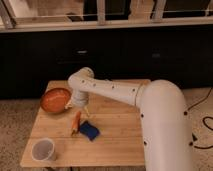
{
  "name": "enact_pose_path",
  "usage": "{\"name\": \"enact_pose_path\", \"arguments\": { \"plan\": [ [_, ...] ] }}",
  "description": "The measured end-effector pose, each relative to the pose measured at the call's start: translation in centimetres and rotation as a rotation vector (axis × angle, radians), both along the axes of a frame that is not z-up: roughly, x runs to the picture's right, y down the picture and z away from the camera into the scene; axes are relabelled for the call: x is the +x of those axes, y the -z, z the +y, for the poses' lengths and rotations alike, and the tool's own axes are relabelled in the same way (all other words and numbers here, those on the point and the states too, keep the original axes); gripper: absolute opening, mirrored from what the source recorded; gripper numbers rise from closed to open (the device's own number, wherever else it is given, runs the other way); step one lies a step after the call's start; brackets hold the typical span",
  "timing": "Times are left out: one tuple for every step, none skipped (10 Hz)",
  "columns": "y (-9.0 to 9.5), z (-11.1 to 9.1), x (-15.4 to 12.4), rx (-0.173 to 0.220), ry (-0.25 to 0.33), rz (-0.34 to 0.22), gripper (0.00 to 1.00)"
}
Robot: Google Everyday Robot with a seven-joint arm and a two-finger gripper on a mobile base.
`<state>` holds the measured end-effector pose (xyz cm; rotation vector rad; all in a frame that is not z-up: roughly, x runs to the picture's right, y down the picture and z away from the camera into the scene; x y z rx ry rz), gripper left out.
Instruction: Place the pepper on the white sponge
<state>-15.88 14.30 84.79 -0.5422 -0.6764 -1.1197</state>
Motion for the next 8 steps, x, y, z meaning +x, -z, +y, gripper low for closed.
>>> {"name": "enact_pose_path", "arguments": {
  "plan": [
    [-0.3, 0.4, -0.2, 0.006, 0.002, -0.005, 0.8],
    [-0.7, 0.8, -0.3, 0.021, 0.007, -0.004, 0.8],
    [-1.0, 1.1, -0.3, 0.046, 0.008, 0.007, 0.8],
    [-1.1, 1.3, -0.5, 0.063, 0.013, 0.013, 0.8],
    [-1.1, 1.5, -0.7, 0.074, 0.018, 0.017, 0.8],
    [-1.2, 1.8, -1.1, 0.083, 0.026, 0.022, 0.8],
    [-1.2, 1.9, -1.4, 0.085, 0.033, 0.023, 0.8],
    [-1.2, 2.1, -1.9, 0.088, 0.043, 0.024, 0.8]
  ]
}}
